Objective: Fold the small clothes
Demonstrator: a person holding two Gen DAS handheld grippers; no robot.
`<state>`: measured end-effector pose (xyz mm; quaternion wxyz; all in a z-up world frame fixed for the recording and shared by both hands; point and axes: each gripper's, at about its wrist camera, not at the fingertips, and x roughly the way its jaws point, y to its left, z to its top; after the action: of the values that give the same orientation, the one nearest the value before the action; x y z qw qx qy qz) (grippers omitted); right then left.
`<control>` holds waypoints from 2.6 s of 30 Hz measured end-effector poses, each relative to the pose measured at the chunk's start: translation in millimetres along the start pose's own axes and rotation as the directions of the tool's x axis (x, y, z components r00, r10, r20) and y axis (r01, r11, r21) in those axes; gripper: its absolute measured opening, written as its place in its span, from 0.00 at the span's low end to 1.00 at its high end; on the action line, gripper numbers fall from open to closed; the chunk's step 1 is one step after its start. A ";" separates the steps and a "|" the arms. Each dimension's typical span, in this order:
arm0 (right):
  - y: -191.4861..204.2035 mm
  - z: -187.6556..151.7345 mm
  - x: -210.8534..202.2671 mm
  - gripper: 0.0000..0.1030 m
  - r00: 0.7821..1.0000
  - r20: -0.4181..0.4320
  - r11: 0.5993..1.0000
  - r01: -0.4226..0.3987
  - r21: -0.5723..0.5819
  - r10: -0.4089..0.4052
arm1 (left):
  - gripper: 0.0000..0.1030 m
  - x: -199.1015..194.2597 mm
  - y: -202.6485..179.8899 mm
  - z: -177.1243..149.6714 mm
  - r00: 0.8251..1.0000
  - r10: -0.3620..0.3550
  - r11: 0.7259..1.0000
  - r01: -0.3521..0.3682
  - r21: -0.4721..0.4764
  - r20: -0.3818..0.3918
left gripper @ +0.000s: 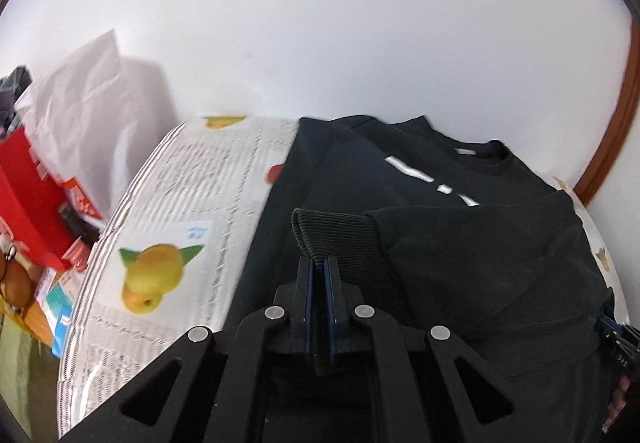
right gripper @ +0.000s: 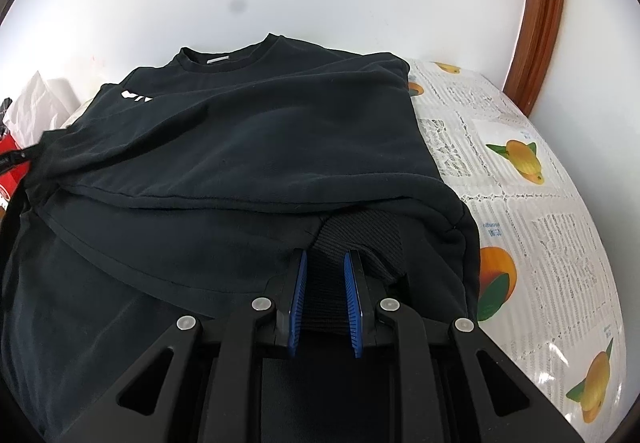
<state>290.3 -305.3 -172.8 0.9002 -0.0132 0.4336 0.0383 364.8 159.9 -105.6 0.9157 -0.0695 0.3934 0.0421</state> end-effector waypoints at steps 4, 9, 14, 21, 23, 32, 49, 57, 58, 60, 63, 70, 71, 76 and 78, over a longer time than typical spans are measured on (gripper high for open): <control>-5.6 6.3 -6.5 0.18 0.999 -0.031 0.999 -0.023 0.022 0.024 | 0.06 15.5 7.9 -11.2 0.997 -0.005 1.000 0.003 -0.021 -0.080; -11.6 14.8 -31.9 0.21 0.996 0.051 0.997 -0.069 0.044 0.066 | 0.07 16.2 3.8 -17.4 0.995 0.010 1.000 -0.010 0.001 -0.100; -15.7 17.1 -3.3 0.26 0.999 -0.033 0.997 0.022 0.069 -0.020 | 0.07 1.7 -0.6 -23.5 0.996 0.018 1.000 -0.016 0.020 -0.087; -18.1 7.2 -28.2 0.30 0.997 -0.035 0.994 0.068 0.090 -0.065 | 0.15 -30.8 -6.2 -34.1 0.998 0.003 0.999 -0.001 0.040 -0.055; -18.6 -0.1 -44.6 0.30 0.993 -0.012 0.990 0.117 0.074 -0.116 | 0.17 -44.0 -7.0 -37.7 0.999 -0.013 0.999 0.015 0.040 -0.044; -35.5 -36.5 -92.0 0.30 0.985 0.019 0.982 0.169 0.084 -0.171 | 0.47 -97.5 -3.3 -60.8 1.000 -0.020 0.999 0.019 0.028 0.015; -52.9 -124.1 -108.1 0.53 0.998 -0.046 0.985 0.050 0.167 -0.043 | 0.53 -128.5 60.0 -166.6 0.990 -0.064 0.998 0.060 -0.032 -0.122; -38.6 -141.0 -106.6 0.55 0.999 0.030 0.983 0.013 0.181 -0.019 | 0.54 -124.0 36.8 -190.0 0.982 -0.085 0.996 0.091 0.025 -0.169; -33.2 -135.8 -102.7 0.55 0.999 0.022 0.985 0.023 0.171 -0.027 | 0.54 -123.8 33.1 -191.4 0.984 -0.069 0.996 0.077 0.038 -0.166; -20.8 -131.3 -98.9 0.54 0.999 0.004 0.990 0.032 0.135 -0.033 | 0.54 -123.5 26.9 -193.9 0.987 -0.031 0.997 0.041 0.061 -0.157; -9.9 -128.7 -96.0 0.47 0.999 -0.004 0.993 0.050 0.107 -0.049 | 0.45 -123.8 20.2 -195.9 0.989 0.004 0.997 0.008 0.081 -0.151; -26.3 -133.5 -111.0 0.10 0.998 0.028 0.989 -0.059 0.137 0.056 | 0.07 -146.4 25.3 -197.7 0.984 -0.073 0.997 0.078 0.022 -0.161; -30.6 -134.6 -117.8 0.09 0.996 0.044 0.986 -0.078 0.145 0.072 | 0.07 -153.8 26.1 -197.9 0.983 -0.095 0.995 0.100 0.020 -0.156; -41.8 -139.2 -156.9 0.09 0.989 0.117 0.986 -0.106 0.128 0.091 | 0.07 -191.6 24.4 -198.0 0.978 -0.178 0.983 0.182 0.033 -0.109; -42.8 -139.3 -167.0 0.09 0.987 0.136 0.988 -0.102 0.113 0.086 | 0.07 -202.9 21.6 -196.7 0.978 -0.194 0.979 0.198 0.046 -0.081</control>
<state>81.4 -365.6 -129.6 0.9231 0.0639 0.3752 0.0554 81.9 145.1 -94.2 0.9012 -0.0850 0.4204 -0.0615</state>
